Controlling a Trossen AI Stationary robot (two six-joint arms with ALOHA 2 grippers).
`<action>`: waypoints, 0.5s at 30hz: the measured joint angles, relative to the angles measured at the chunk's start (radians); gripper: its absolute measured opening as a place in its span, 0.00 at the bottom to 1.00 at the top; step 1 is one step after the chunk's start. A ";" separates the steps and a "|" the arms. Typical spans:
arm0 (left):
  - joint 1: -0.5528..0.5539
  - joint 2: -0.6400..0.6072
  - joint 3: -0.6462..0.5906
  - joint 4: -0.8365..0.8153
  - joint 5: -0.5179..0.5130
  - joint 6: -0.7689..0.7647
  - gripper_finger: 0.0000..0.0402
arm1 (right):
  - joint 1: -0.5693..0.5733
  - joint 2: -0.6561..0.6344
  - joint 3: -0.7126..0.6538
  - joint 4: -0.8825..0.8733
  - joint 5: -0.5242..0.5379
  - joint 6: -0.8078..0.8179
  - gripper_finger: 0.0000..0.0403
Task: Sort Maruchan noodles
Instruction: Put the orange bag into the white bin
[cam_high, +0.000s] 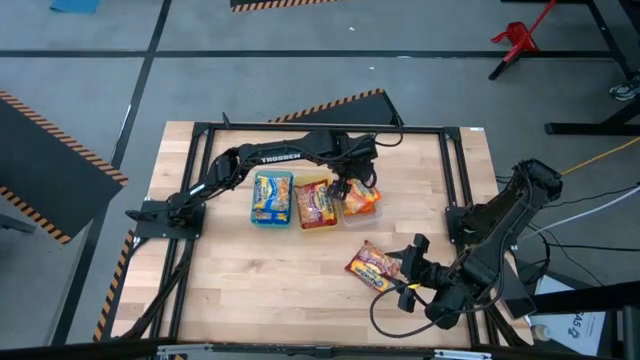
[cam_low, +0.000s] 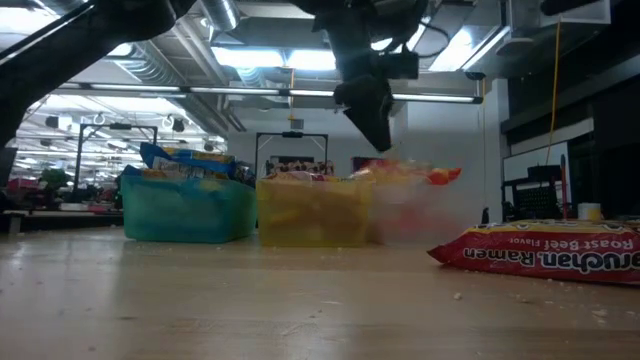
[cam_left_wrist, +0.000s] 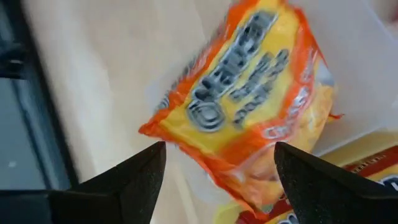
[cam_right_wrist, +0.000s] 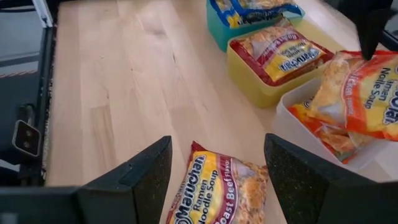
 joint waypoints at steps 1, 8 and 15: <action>0.000 -0.004 0.001 0.011 -0.012 -0.003 0.73 | 0.000 0.000 -0.006 -0.001 0.000 0.012 0.59; -0.020 -0.019 -0.001 0.001 -0.171 -0.031 0.74 | 0.000 0.000 -0.047 -0.014 0.047 0.052 0.59; -0.099 -0.155 -0.001 -0.110 -0.247 -0.192 0.72 | -0.029 -0.009 -0.048 -0.059 0.231 0.053 0.59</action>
